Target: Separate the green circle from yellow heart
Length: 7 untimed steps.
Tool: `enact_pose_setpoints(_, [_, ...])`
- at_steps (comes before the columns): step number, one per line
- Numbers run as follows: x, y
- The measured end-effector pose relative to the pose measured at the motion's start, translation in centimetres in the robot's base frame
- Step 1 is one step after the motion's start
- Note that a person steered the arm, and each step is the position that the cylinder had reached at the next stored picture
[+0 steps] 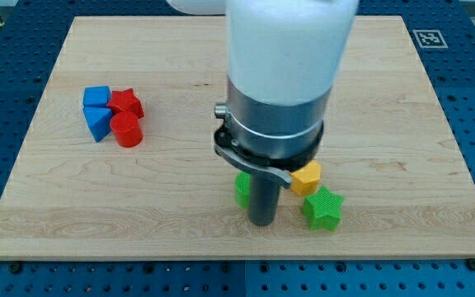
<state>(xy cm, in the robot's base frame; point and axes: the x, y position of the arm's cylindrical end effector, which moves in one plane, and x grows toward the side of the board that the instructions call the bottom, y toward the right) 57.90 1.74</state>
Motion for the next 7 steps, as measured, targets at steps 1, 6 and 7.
enact_pose_setpoints(1, [-1.1, -1.9])
enact_pose_setpoints(6, [-2.6, 2.7])
enact_pose_setpoints(7, [-2.6, 2.2])
